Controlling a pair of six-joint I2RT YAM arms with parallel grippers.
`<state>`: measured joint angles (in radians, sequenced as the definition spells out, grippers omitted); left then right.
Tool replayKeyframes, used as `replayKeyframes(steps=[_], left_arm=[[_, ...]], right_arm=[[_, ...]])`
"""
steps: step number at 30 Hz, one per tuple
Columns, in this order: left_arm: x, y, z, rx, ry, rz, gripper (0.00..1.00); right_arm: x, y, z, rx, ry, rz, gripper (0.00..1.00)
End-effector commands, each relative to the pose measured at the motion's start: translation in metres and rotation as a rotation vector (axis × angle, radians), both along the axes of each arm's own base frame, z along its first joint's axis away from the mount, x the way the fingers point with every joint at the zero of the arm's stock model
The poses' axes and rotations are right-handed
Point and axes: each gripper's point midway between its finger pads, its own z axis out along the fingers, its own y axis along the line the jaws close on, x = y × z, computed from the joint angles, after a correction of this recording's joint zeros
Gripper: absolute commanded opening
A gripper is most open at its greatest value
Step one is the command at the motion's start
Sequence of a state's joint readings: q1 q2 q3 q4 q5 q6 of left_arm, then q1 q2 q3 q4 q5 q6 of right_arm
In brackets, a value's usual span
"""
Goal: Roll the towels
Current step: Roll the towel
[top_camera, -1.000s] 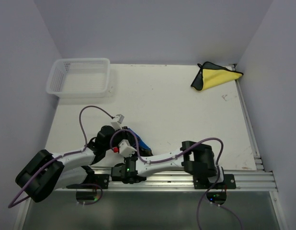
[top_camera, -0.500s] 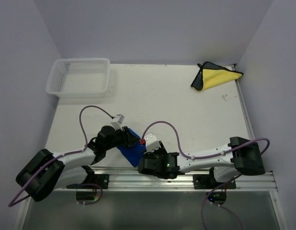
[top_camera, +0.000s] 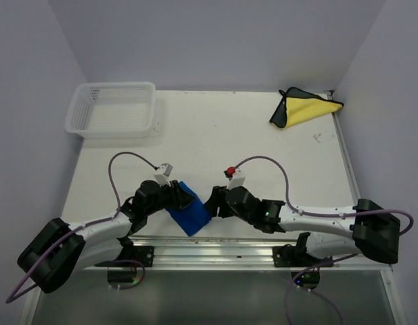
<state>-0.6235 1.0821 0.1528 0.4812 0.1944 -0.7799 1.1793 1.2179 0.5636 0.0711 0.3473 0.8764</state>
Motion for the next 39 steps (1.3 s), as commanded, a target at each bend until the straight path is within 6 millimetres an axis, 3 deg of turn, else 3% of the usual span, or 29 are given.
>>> replayKeyframes(steps=[1, 9, 20, 25, 29, 30, 31, 32, 33, 35, 36, 39], left_arm=[[-0.018, 0.027, -0.043, 0.123, 0.113, 0.059, 0.39], [-0.025, 0.029, -0.047, 0.116, 0.131, 0.054, 0.39], [-0.032, 0.049, -0.057, 0.152, 0.171, 0.147, 0.38], [-0.033, 0.057, -0.059, 0.154, 0.173, 0.189, 0.38], [-0.032, 0.057, -0.058, 0.154, 0.173, 0.194, 0.38], [-0.031, 0.057, -0.057, 0.154, 0.171, 0.195, 0.38], [-0.03, 0.057, -0.056, 0.154, 0.169, 0.199, 0.4], [-0.029, 0.057, -0.054, 0.158, 0.165, 0.2, 0.4], [-0.028, 0.058, -0.053, 0.165, 0.163, 0.201, 0.41], [-0.019, 0.064, -0.046, 0.201, 0.142, 0.24, 0.43], [-0.015, 0.064, -0.041, 0.2, 0.13, 0.249, 0.43], [-0.004, 0.06, -0.021, 0.19, 0.09, 0.26, 0.46]], right_arm=[[-0.011, 0.032, 0.0, 0.129, 0.089, 0.102, 0.62], [-0.009, 0.045, -0.041, 0.027, 0.147, 0.136, 0.63], [-0.027, 0.07, -0.046, 0.043, 0.179, 0.289, 0.57], [-0.035, 0.074, -0.056, -0.037, 0.183, 0.334, 0.54], [-0.04, 0.075, -0.062, -0.089, 0.17, 0.339, 0.36], [-0.04, 0.072, -0.063, -0.118, 0.161, 0.337, 0.27], [-0.039, 0.077, -0.055, -0.122, 0.133, 0.338, 0.22], [-0.029, 0.074, -0.052, -0.169, 0.078, 0.293, 0.16], [-0.029, 0.058, -0.059, -0.28, 0.068, 0.27, 0.06], [-0.027, 0.064, -0.044, -0.349, -0.006, 0.274, 0.03], [-0.023, 0.055, -0.046, -0.423, -0.034, 0.257, 0.02], [-0.017, 0.052, -0.046, -0.495, -0.066, 0.244, 0.0]])
